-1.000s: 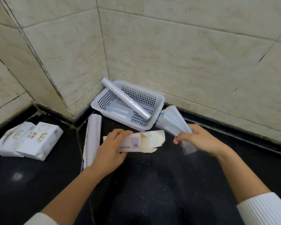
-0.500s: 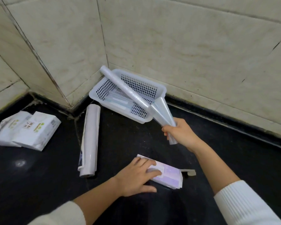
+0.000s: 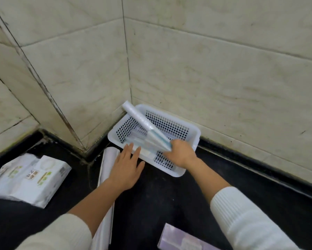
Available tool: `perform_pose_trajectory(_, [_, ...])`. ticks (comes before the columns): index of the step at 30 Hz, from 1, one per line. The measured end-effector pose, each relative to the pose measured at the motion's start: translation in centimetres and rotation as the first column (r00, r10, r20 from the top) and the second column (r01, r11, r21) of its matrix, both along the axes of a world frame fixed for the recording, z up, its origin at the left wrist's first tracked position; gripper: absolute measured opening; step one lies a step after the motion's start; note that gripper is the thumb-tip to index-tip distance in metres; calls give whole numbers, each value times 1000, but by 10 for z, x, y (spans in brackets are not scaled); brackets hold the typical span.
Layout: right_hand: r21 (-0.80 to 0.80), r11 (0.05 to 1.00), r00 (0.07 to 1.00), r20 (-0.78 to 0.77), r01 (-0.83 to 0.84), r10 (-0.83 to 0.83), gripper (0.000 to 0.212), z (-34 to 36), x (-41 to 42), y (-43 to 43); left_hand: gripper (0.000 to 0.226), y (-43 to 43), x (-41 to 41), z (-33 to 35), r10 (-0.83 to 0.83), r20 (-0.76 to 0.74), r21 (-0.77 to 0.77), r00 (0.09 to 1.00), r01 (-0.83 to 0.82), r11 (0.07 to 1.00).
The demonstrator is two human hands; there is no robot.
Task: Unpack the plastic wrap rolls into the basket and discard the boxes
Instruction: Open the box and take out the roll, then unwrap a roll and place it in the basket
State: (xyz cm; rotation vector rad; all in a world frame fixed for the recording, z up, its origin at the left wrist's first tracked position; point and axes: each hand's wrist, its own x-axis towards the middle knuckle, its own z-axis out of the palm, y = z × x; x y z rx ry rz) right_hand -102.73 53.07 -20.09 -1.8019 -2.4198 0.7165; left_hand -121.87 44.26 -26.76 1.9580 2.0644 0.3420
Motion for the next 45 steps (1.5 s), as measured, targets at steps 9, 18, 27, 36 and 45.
perform_pose_trajectory(9, [-17,993,990,76,-118,119,62,-45,-5,9,64,0,-4,-9,-34,3,44,999,34,998])
perform_pose_trajectory(18, [-69,992,993,-62,-109,105,31,-24,-10,6,68,-10,-12,11,14,224,81,975,-33,996])
perform_pose_trajectory(27, [-34,999,836,-548,-9,-11,17,-19,-69,-92,31,-124,-59,-5,492,630,77,601,-679,730])
perform_pose_trajectory(36, [-153,984,959,-280,-93,47,18,-68,-131,-158,35,-173,-64,-29,512,670,-224,538,-510,830])
perform_pose_trajectory(45, [-325,934,985,-39,150,-171,56,-77,-169,-164,49,-173,-74,-32,505,698,-260,507,-478,839])
